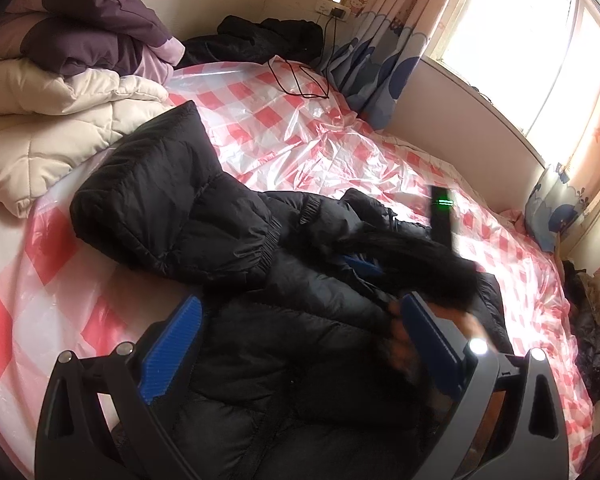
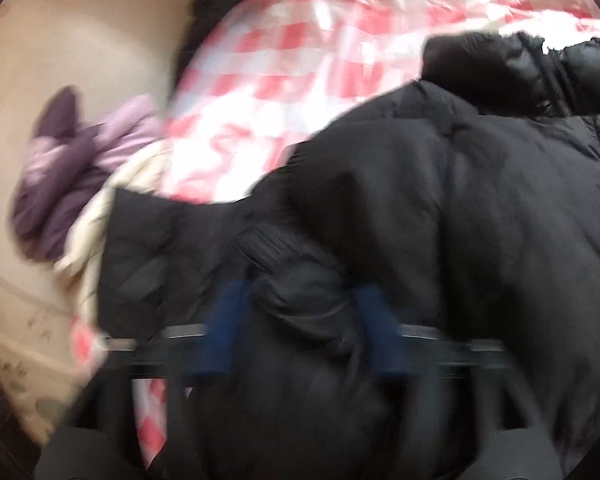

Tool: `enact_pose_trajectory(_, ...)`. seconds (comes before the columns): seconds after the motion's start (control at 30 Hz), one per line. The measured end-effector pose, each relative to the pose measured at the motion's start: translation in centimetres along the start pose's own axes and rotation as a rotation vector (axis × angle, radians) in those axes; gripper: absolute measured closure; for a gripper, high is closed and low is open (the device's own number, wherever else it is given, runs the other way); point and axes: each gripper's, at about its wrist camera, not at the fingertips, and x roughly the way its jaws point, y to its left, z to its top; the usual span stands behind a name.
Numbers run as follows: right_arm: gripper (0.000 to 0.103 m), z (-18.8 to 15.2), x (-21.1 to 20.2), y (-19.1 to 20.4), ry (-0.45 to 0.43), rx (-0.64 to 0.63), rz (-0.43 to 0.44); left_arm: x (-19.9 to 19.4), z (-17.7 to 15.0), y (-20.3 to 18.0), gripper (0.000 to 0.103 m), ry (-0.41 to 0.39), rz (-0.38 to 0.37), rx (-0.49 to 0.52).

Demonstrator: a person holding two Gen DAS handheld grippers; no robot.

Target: Fold large clothes

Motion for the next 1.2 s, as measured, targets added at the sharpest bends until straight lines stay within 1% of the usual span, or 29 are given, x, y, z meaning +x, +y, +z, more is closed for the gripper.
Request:
enact_pose_trajectory(0.07,0.017,-1.3,-4.4,0.0,-0.072,-0.027,0.037,0.1,-0.1,-0.2,0.007,-0.005,0.006,0.003)
enact_pose_trajectory(0.1,0.017,-2.0,-6.8,-0.6,-0.096,-0.026,0.033,0.2,-0.1,-0.3,0.007,-0.005,0.004,0.004)
enact_pose_trajectory(0.13,0.017,-2.6,-9.5,-1.6,-0.152,-0.01,0.01,0.3,-0.2,-0.5,0.007,-0.005,-0.001,0.005)
enact_pose_trajectory(0.17,0.014,-3.0,-12.0,-2.6,-0.212,0.01,-0.017,0.4,-0.3,-0.8,0.007,-0.01,-0.004,0.006)
enact_pose_trajectory(0.2,0.013,-3.5,-14.9,-4.2,-0.281,0.039,-0.065,0.6,-0.2,-1.1,0.007,-0.015,-0.008,0.008)
enact_pose_trajectory(0.27,0.012,-4.3,-19.7,-7.3,-0.38,0.091,-0.185,1.7,0.4,-2.4,0.007,-0.016,-0.029,0.017)
enact_pose_trajectory(0.33,0.012,-5.1,-23.6,-11.1,-0.439,0.169,-0.253,3.8,1.8,-4.4,0.007,0.008,-0.051,0.037)
enact_pose_trajectory(0.37,0.012,-5.5,-24.7,-13.0,-0.442,0.221,-0.271,4.8,2.3,-5.4,0.007,0.009,-0.055,0.049)
enact_pose_trajectory(0.4,0.012,-5.9,-25.1,-14.3,-0.44,0.255,-0.27,6.4,2.9,-6.6,0.007,0.011,-0.063,0.078)
enact_pose_trajectory(0.43,0.012,-6.4,-25.3,-15.8,-0.432,0.285,-0.265,8.8,3.5,-8.1,0.007,0.029,-0.055,0.121)
enact_pose_trajectory(0.47,0.012,-7.1,-25.1,-17.5,-0.412,0.312,-0.272,11.0,3.7,-9.5,0.007,0.051,-0.022,0.157)
enact_pose_trajectory(0.5,0.012,-7.6,-24.8,-18.5,-0.391,0.326,-0.27,12.6,3.6,-10.3,0.007,0.08,-0.006,0.18)
enact_pose_trajectory(0.53,0.012,-8.2,-24.4,-19.4,-0.375,0.333,-0.264,15.7,3.3,-11.3,0.007,0.151,0.002,0.212)
enact_pose_trajectory(0.57,0.012,-8.9,-23.9,-20.2,-0.372,0.326,-0.262,17.5,2.9,-11.7,0.007,0.191,0.025,0.23)
enact_pose_trajectory(0.6,0.012,-9.3,-23.6,-20.6,-0.375,0.316,-0.262,20.0,2.2,-11.8,0.007,0.245,0.073,0.249)
enact_pose_trajectory(0.63,0.011,-9.8,-23.4,-20.9,-0.386,0.299,-0.258,21.8,1.4,-11.6,0.007,0.296,0.109,0.258)
enact_pose_trajectory(0.67,0.011,-10.1,-23.4,-21.2,-0.398,0.291,-0.251,24.1,0.2,-11.2,0.007,0.376,0.14,0.276)
enact_pose_trajectory(0.7,0.011,-10.5,-23.4,-21.3,-0.414,0.283,-0.237,25.7,-0.8,-10.7,0.006,0.426,0.145,0.293)
enact_pose_trajectory(0.73,0.011,-10.9,-23.4,-21.2,-0.426,0.281,-0.219,26.0,-1.2,-10.4,0.006,0.422,0.147,0.301)
enact_pose_trajectory(0.8,0.011,-11.2,-23.5,-21.2,-0.428,0.299,-0.217,24.9,-0.8,-10.6,0.006,0.418,0.147,0.328)
enact_pose_trajectory(0.83,0.011,-11.4,-24.0,-20.9,-0.415,0.311,-0.213,23.4,-0.3,-10.8,0.006,0.393,0.133,0.356)
enact_pose_trajectory(0.93,0.011,-11.9,-25.7,-18.8,-0.464,0.335,-0.152,16.9,1.8,-10.3,0.006,0.262,0.118,0.466)
enact_pose_trajectory(0.97,0.01,-12.6,-26.3,-17.9,-0.476,0.339,-0.129,14.2,2.7,-9.3,0.006,0.219,0.097,0.501)
enact_pose_trajectory(1.0,0.009,-13.3,-26.6,-17.2,-0.481,0.343,-0.103,12.3,3.4,-8.2,0.006,0.2,0.081,0.537)
enact_pose_trajectory(1.03,0.009,-14.5,-26.7,-16.1,-0.483,0.351,-0.062,10.9,3.8,-7.0,0.006,0.196,0.072,0.579)
enact_pose_trajectory(1.07,0.008,-15.1,-26.5,-15.4,-0.478,0.356,-0.037,9.8,4.0,-5.3,0.006,0.219,0.043,0.632)
enact_pose_trajectory(1.1,0.008,-16.2,-26.1,-14.4,-0.469,0.365,-0.006,9.4,3.9,-4.5,0.006,0.243,0.028,0.659)
enact_pose_trajectory(1.13,0.008,-17.3,-25.6,-13.5,-0.466,0.376,0.028,9.2,3.8,-3.0,0.006,0.291,0.014,0.7)
enact_pose_trajectory(1.2,0.008,-19.0,-24.5,-12.4,-0.462,0.394,0.085,9.3,3.3,-1.5,0.006,0.329,0.019,0.755)
